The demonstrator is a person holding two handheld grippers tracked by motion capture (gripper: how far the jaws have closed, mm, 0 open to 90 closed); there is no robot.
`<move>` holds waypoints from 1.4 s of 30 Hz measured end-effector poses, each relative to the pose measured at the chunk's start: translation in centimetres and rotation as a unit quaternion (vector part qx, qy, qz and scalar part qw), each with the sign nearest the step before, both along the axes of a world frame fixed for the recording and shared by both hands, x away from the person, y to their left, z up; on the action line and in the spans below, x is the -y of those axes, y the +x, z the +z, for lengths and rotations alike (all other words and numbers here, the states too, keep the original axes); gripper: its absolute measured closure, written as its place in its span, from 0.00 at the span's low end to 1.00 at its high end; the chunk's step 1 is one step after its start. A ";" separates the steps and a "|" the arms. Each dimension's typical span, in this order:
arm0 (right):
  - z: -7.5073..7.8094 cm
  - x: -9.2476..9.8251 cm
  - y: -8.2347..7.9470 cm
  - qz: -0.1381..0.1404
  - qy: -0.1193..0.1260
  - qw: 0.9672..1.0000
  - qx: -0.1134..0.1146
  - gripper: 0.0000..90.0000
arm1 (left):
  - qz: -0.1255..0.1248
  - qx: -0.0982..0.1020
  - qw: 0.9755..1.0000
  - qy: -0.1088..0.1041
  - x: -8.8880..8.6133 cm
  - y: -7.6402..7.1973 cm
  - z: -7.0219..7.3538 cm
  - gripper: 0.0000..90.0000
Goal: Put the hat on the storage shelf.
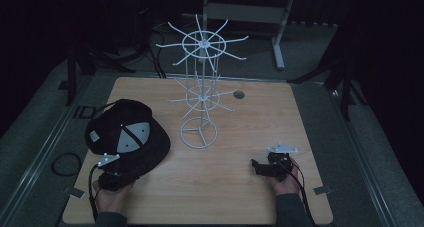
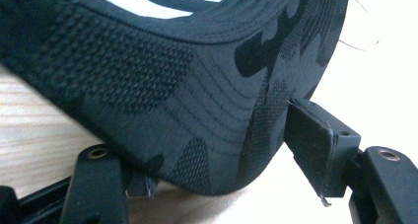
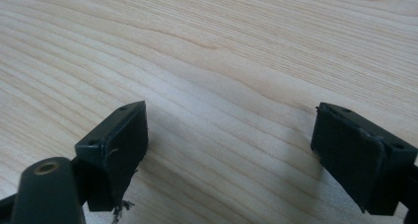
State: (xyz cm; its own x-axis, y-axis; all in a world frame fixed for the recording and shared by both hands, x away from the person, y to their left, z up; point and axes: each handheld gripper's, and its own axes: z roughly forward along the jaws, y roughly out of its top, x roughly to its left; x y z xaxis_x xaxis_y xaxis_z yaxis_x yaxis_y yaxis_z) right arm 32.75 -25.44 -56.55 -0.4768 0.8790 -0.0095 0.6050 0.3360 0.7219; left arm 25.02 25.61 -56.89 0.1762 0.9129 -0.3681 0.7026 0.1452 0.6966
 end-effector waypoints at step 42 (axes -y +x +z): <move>0.0 0.0 0.0 0.000 0.000 1.000 0.000 0.15 | -0.045 0.033 0.998 0.020 3.0 2.4 0.5 0.67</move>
